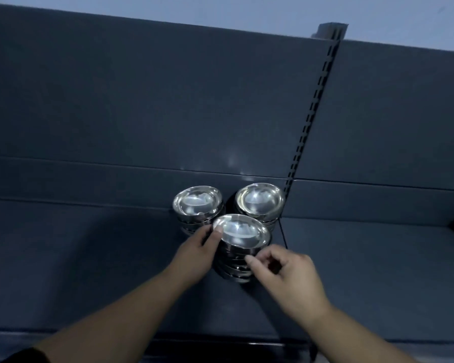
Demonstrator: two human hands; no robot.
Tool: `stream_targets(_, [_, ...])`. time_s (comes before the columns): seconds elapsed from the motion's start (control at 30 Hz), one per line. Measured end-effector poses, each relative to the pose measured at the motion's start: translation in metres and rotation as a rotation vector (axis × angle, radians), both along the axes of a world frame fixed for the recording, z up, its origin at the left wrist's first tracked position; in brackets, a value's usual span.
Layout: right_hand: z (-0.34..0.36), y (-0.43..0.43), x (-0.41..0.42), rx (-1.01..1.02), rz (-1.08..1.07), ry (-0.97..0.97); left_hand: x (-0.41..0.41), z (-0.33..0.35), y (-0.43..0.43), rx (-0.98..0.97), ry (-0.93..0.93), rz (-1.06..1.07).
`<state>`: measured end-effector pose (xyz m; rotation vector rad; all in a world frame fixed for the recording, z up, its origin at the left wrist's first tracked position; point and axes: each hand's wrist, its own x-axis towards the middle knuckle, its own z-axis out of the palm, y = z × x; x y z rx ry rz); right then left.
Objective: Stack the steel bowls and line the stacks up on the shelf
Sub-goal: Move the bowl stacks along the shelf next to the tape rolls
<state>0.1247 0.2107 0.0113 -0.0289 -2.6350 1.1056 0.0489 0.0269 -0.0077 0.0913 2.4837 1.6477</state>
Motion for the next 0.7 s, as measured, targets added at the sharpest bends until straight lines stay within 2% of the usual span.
stream_targets(0.13, [0.0, 0.011, -0.004, 0.107, -0.154, -0.102, -0.005, -0.006, -0.001, 0.175, -0.149, -0.056])
stream_targets(0.23, [0.0, 0.008, -0.008, 0.055, -0.09, -0.211, -0.005, -0.003, 0.002, 0.279, -0.236, -0.105])
stream_targets(0.37, [-0.01, -0.001, -0.016, -0.07, 0.001, -0.26, -0.001, 0.0, -0.001, 0.338, -0.325, -0.148])
stream_targets(0.53, [-0.026, -0.01, -0.022, -0.232, 0.014, -0.286, 0.003, -0.008, -0.003, 0.441, -0.339, -0.187])
stream_targets(0.7, [-0.022, -0.01, -0.016, -0.282, 0.027, -0.262, 0.01, -0.007, -0.001, 0.467, -0.314, -0.183])
